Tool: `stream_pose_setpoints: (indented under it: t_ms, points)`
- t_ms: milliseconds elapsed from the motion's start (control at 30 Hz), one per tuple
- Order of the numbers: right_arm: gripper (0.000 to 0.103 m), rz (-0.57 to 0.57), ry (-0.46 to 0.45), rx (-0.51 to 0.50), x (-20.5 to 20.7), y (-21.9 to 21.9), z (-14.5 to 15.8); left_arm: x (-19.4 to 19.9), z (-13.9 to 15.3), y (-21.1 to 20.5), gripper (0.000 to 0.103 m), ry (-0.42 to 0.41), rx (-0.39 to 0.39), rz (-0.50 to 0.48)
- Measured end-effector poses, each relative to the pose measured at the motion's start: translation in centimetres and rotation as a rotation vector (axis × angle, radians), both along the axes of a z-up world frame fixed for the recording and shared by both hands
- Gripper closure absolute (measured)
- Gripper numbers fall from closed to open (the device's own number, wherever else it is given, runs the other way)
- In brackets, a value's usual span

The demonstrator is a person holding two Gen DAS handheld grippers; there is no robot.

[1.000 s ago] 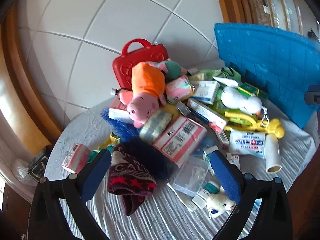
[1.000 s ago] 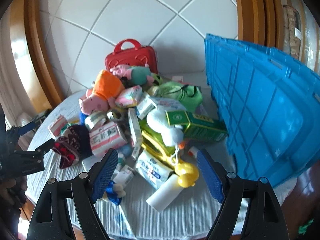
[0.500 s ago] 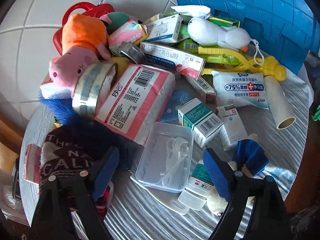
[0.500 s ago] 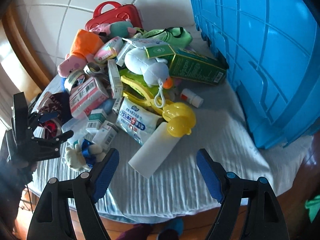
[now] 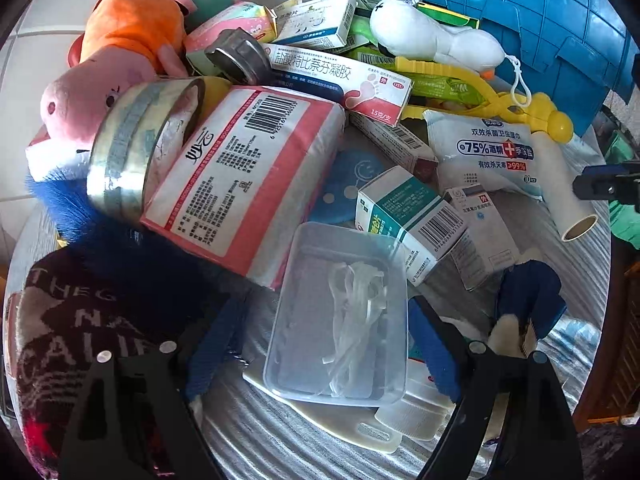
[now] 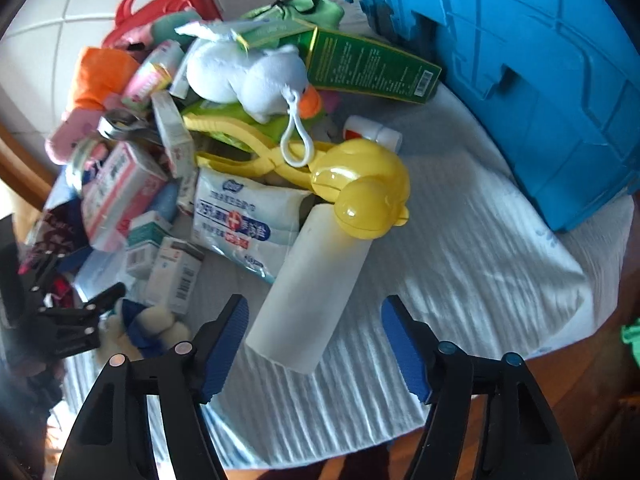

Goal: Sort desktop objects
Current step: 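Grasp the clear plastic box with the left tool while the right tool grasps a white paper roll, then lift the plastic box and paper roll over the blue crate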

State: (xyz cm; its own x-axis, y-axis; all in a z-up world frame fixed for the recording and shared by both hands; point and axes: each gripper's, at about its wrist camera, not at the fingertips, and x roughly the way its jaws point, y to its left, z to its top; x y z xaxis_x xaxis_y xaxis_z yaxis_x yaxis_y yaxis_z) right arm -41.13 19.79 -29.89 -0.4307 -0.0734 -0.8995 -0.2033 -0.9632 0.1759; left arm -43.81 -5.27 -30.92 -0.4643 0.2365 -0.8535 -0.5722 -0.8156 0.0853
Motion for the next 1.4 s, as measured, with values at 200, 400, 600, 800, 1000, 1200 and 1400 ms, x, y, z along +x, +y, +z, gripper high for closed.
stream_pose_setpoints:
  t_ms: [200, 400, 600, 800, 1000, 1200, 1400]
  points:
    - [0.046, -0.019, -0.034, 0.073, -1.2, -2.0, -1.6, 0.3, -0.3, -0.4, 0.016, -0.023, 0.039, -0.003]
    - [0.047, -0.050, -0.090, 0.091, -1.9, -2.0, -2.9, 0.6, -1.2, 0.0, 0.017, -0.061, 0.063, -0.011]
    - [0.052, -0.025, -0.077, 0.150, -1.3, -2.3, -2.7, 1.5, -1.0, -0.6, 0.041, -0.092, 0.103, -0.010]
    - [0.057, 0.002, -0.006, 0.225, 0.2, -2.5, -0.2, 3.3, 0.9, -1.6, 0.041, -0.049, 0.128, 0.000]
    - [0.058, 0.016, 0.072, 0.257, 1.0, -2.8, 3.1, 3.7, 4.7, -2.8, 0.041, 0.022, 0.151, -0.012]
    - [0.058, 0.029, 0.167, 0.285, 1.3, -3.4, 7.3, 3.1, 7.9, -1.9, 0.041, 0.104, 0.153, -0.022]
    - [0.058, 0.033, 0.301, 0.298, 1.4, -4.2, 12.4, 2.7, 12.2, 0.1, 0.041, 0.201, 0.195, -0.042]
